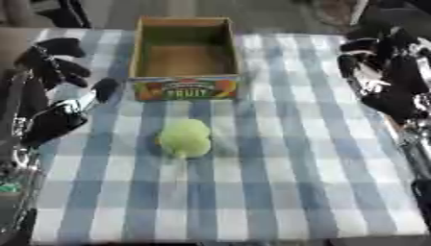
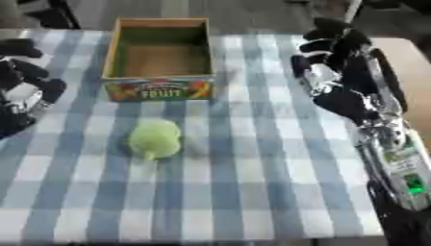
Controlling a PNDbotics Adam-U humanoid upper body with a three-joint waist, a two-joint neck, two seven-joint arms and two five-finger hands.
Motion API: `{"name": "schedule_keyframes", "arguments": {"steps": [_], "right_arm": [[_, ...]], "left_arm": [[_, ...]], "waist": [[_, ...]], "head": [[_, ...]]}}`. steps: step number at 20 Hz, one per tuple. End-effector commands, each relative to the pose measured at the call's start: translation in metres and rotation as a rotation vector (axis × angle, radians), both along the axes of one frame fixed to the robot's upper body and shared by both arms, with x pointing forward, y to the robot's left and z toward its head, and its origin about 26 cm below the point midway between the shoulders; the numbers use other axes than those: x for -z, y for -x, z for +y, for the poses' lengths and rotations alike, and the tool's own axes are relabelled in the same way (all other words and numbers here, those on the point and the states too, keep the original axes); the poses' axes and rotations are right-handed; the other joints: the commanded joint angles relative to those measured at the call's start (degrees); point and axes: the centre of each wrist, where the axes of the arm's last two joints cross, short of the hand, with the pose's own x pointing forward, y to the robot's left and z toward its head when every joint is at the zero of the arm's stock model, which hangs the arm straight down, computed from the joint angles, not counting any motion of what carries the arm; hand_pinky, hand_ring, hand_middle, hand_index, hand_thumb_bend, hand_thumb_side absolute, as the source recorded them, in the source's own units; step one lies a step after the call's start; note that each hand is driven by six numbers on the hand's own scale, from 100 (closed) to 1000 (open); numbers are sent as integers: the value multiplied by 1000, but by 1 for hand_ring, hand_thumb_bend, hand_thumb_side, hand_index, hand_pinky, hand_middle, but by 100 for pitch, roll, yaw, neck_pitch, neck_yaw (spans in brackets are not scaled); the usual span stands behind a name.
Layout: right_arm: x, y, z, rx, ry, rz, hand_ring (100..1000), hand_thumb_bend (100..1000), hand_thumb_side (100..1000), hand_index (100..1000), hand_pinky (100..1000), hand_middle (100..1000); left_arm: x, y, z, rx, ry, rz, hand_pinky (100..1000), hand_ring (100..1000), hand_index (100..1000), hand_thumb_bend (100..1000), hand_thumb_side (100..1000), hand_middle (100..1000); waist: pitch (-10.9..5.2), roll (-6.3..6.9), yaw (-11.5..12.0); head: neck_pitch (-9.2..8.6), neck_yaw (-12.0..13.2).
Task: Pick up objects on the table and place them in the box.
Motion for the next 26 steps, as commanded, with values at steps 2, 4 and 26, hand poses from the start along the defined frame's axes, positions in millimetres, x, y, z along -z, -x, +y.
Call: {"name": "schedule_keyframes", "arguments": {"steps": [2, 4, 26], "right_arm": [[-7, 0, -2, -6, 4, -22, 702, 322, 201, 844, 631, 686], [-7, 0, -1, -8, 4, -21, 702, 322, 201, 845, 631, 686], [-7, 0, 1, -20, 5, -19, 701, 322, 202, 844, 632, 685]], "left_arm": [[-14, -3, -11, 80, -207, -9, 548, 596, 798, 777, 297, 674], [-16, -7, -18, 133, -324, 20, 558, 602, 805, 782, 281, 678], [45, -48, -68, 262, -699, 332, 611, 660, 832, 760, 101, 740]], "waist": [[-91, 4, -28], [-98, 2, -37], [-91, -11, -104]], "head": [[34, 32], [34, 47], [34, 137]]}}
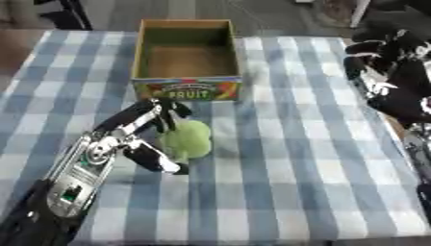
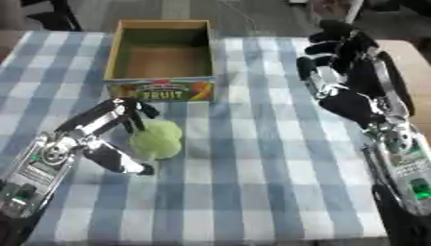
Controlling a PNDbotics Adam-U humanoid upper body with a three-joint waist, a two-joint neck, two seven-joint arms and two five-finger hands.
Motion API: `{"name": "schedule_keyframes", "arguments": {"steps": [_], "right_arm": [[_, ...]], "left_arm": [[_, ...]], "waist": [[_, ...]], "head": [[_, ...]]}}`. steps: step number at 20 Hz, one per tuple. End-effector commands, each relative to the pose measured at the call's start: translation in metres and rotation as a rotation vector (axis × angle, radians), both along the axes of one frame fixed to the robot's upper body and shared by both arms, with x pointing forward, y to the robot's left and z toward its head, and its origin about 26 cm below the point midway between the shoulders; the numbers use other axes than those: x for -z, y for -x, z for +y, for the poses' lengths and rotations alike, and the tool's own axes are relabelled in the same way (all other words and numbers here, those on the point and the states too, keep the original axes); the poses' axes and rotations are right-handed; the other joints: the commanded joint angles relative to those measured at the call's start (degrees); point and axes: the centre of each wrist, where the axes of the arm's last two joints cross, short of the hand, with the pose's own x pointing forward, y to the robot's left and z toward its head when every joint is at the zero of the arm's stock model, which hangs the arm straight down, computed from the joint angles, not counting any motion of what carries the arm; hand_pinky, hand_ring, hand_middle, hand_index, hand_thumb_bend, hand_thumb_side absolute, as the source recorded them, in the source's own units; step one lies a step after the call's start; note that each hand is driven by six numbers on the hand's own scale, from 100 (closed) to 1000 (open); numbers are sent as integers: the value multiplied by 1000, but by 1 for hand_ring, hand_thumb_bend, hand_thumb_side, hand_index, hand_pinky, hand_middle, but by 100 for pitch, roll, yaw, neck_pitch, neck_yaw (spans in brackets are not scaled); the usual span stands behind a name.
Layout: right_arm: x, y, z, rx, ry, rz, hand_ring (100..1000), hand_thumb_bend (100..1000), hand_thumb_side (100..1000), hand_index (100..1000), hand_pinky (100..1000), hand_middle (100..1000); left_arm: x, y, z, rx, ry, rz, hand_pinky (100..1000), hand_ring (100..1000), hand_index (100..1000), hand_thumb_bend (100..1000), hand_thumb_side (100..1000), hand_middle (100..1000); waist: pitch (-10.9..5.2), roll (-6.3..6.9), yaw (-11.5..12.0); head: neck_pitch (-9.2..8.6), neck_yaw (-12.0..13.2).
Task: Pick up objects on the table and place them in the box.
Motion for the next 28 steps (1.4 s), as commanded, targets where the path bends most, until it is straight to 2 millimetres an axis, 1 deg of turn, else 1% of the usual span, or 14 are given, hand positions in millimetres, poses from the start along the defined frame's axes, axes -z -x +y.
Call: {"name": "schedule_keyframes", "arguments": {"steps": [1, 3, 6, 8, 11, 15, 18, 20, 23, 25, 28], "right_arm": [[-7, 0, -1, -8, 9, -23, 701, 322, 202, 844, 632, 685], [-7, 0, -1, -8, 9, -23, 701, 322, 202, 844, 632, 685], [-8, 0, -1, -9, 8, -23, 701, 321, 202, 845, 632, 685], [-8, 0, -1, -10, 8, -24, 701, 321, 201, 845, 632, 685], [-7, 0, -1, -9, 8, -23, 700, 319, 202, 844, 632, 684], [-7, 0, -1, -10, 8, -23, 700, 319, 201, 845, 632, 684], [-7, 0, -1, -12, 8, -22, 699, 319, 201, 845, 632, 683], [-7, 0, -1, -11, 8, -22, 699, 319, 201, 845, 632, 683], [-7, 0, 0, -13, 8, -21, 699, 318, 201, 845, 632, 683], [-7, 0, 0, -13, 7, -20, 699, 317, 201, 845, 632, 683], [-7, 0, 0, -14, 7, -20, 699, 317, 201, 845, 632, 683]], "left_arm": [[-2, -3, -6, -6, -4, -21, 626, 694, 840, 766, 105, 764], [1, -4, -8, -11, -8, -22, 648, 731, 847, 756, 102, 787], [4, -4, -10, -19, -9, -25, 656, 748, 851, 741, 100, 799], [5, -5, -11, -29, -5, -29, 667, 758, 857, 749, 120, 804], [3, -5, -12, -55, 10, -56, 705, 781, 862, 774, 142, 815], [-1, -5, -15, -90, 16, -117, 752, 809, 865, 772, 140, 827], [-2, -5, -17, -108, 4, -155, 759, 812, 863, 762, 141, 826], [-3, -5, -18, -122, -10, -179, 733, 784, 853, 747, 137, 795], [-3, -6, -21, -149, -32, -212, 637, 684, 815, 702, 100, 711], [-2, -7, -23, -167, -48, -233, 586, 632, 791, 673, 100, 657], [3, -9, -26, -186, -78, -256, 538, 593, 768, 632, 100, 614]], "waist": [[-70, -3, -15], [-70, -4, -22], [-68, -4, -24], [-67, -4, -24], [-68, -7, -31], [-70, -10, -42], [-72, -11, -51], [-72, -12, -53], [-74, -11, -55], [-73, -12, -58], [-71, -16, -68]], "head": [[34, 19], [34, 17], [34, 22], [34, 22], [34, 21], [34, 30], [34, 30], [34, 34], [34, 37], [34, 38], [34, 46]]}}
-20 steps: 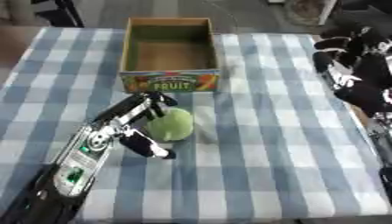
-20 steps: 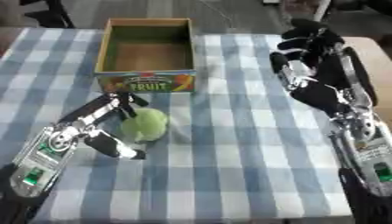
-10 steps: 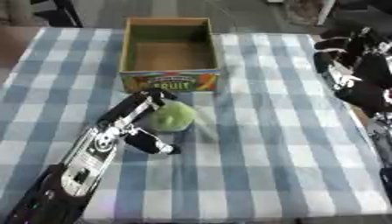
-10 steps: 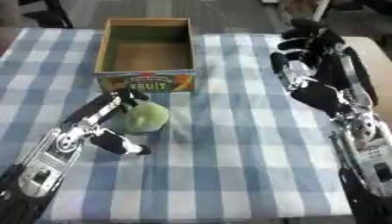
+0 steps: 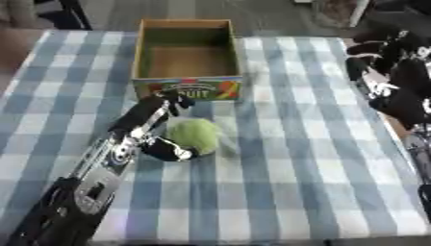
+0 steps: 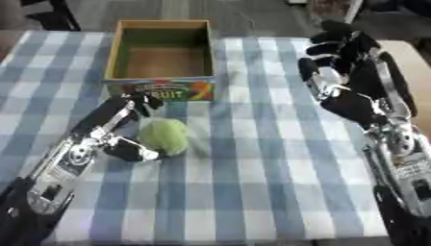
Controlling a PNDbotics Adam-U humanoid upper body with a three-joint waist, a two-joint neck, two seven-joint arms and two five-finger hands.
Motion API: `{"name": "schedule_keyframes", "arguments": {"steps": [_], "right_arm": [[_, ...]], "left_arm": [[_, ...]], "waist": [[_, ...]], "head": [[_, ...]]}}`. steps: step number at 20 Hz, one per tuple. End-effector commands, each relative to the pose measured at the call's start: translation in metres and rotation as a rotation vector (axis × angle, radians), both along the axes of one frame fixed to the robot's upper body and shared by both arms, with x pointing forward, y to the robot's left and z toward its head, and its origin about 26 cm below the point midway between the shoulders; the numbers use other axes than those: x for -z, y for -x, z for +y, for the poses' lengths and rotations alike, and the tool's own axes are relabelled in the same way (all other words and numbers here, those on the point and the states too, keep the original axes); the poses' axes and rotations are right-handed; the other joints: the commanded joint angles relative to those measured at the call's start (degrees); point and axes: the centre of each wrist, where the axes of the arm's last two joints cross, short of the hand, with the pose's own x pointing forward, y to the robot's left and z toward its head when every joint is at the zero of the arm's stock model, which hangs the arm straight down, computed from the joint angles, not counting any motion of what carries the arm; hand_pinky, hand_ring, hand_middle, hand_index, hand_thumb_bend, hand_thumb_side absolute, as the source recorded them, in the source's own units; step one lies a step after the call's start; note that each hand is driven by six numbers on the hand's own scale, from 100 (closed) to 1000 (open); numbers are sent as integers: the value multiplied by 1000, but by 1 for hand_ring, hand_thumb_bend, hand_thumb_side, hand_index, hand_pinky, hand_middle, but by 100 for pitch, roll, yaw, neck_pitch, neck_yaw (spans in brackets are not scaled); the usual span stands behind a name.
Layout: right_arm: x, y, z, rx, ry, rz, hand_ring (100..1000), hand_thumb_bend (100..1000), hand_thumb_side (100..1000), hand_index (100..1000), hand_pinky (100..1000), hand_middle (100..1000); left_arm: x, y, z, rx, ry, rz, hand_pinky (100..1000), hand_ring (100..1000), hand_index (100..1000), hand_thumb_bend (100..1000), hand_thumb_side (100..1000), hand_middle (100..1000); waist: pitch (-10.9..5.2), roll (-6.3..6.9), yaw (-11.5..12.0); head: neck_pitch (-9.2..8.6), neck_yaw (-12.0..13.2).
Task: Pick up objects on the table and place them in the box.
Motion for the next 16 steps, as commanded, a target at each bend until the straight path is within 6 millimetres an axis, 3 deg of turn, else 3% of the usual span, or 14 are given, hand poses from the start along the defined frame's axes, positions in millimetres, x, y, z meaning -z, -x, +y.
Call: {"name": "schedule_keyframes", "arguments": {"steps": [1, 12, 15, 16], "right_arm": [[-7, 0, -1, -5, 5, -22, 699, 317, 201, 845, 632, 683], [-7, 0, -1, -7, 6, -22, 698, 317, 201, 846, 632, 683], [-7, 0, -1, -7, 6, -22, 698, 316, 201, 846, 632, 682], [-7, 0, -1, -7, 6, -22, 698, 317, 202, 846, 632, 683]], "left_arm": [[-3, -3, -4, -12, -27, -47, 522, 582, 761, 616, 100, 605], [9, -5, -8, 76, -178, 40, 561, 582, 738, 606, 100, 596], [10, -5, -9, 100, -228, 50, 539, 553, 701, 564, 100, 570], [10, -5, -9, 102, -240, 46, 493, 503, 645, 496, 100, 521]], "waist": [[-71, 3, -18], [-68, 2, -27], [-66, 1, -26], [-66, 1, -24]], "head": [[34, 13], [34, 23], [34, 25], [34, 25]]}}
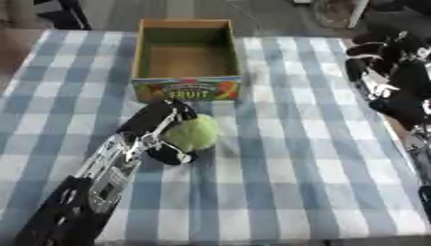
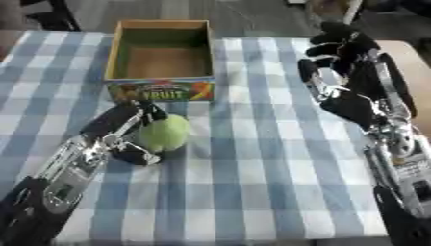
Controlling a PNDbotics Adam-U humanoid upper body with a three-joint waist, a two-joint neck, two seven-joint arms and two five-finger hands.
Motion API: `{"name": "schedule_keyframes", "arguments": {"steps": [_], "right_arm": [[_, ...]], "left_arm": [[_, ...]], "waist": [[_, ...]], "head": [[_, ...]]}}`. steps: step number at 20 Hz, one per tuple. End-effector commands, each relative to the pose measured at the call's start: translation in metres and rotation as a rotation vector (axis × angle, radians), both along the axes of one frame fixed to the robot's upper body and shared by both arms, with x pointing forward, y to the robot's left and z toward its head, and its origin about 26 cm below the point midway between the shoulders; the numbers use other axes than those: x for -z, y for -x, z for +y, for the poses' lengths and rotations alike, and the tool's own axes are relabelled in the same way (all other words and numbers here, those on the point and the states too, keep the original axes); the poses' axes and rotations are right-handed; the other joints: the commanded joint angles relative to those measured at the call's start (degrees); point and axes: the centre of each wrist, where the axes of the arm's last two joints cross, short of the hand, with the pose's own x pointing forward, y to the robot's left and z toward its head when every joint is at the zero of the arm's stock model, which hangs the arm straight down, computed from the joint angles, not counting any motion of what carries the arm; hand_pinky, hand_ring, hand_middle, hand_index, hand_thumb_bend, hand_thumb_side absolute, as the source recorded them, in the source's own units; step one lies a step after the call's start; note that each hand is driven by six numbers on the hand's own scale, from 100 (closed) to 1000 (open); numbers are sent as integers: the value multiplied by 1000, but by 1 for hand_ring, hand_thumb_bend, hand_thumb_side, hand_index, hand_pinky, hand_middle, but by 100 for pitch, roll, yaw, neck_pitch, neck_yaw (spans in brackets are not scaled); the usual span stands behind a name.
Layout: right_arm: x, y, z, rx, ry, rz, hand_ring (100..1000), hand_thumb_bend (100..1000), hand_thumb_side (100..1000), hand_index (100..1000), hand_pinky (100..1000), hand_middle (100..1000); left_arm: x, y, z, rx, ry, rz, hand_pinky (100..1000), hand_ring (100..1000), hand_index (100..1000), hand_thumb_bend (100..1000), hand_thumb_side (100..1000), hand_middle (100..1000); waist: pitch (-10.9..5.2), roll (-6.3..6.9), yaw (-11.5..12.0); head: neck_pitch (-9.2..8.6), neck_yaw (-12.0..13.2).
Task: Pick up objects on the table and place them in the box.
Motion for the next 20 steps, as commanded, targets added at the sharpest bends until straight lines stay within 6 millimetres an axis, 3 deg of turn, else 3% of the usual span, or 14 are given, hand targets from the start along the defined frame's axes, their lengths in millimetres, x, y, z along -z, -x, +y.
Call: {"name": "schedule_keyframes", "arguments": {"steps": [1, 6, 12, 13, 16, 20], "right_arm": [[-7, 0, -1, -4, 5, -24, 698, 316, 201, 846, 632, 682], [-7, 0, -1, -4, 5, -23, 698, 315, 202, 846, 632, 682], [-7, 0, -1, -3, 5, -23, 698, 314, 202, 846, 632, 682], [-7, 0, -1, -3, 5, -23, 697, 314, 203, 846, 632, 682], [-7, 0, -1, -2, 5, -23, 697, 314, 203, 846, 632, 682], [-7, 0, -2, -2, 5, -22, 697, 314, 203, 846, 632, 682]], "left_arm": [[-1, 0, -4, 23, -48, -5, 464, 475, 614, 462, 100, 494], [-3, -1, -3, -28, -37, -102, 322, 330, 481, 297, 100, 366], [-8, -1, -2, -119, 58, -250, 228, 262, 415, 216, 100, 300], [-10, -1, -2, -135, 81, -273, 208, 244, 397, 165, 100, 282], [-21, 2, 1, -162, 134, -329, 209, 241, 394, 153, 100, 278], [-52, 9, 7, -156, 177, -391, 217, 249, 400, 160, 100, 285]], "waist": [[-66, 1, -2], [-68, 0, 13], [-75, -3, 21], [-76, -3, 23], [-80, -3, 25], [-90, 0, 32]], "head": [[34, 12], [34, 6], [34, -9], [34, -13], [34, -15], [34, -16]]}}
